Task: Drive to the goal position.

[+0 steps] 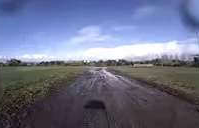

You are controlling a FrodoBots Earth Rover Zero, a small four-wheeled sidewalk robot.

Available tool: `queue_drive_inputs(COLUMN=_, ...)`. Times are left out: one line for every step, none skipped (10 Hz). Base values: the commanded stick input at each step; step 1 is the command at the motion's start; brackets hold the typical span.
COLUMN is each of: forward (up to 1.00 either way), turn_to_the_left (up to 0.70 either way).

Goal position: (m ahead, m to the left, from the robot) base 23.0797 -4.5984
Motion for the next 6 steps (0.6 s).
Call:
queue_drive_inputs(forward=0.70, turn_to_the_left=0.00)
queue_drive_inputs(forward=0.70, turn_to_the_left=0.00)
queue_drive_inputs(forward=0.70, turn_to_the_left=0.00)
queue_drive_inputs(forward=0.70, turn_to_the_left=0.18)
queue_drive_inputs(forward=0.70, turn_to_the_left=0.31)
queue_drive_inputs(forward=0.70, turn_to_the_left=0.35)
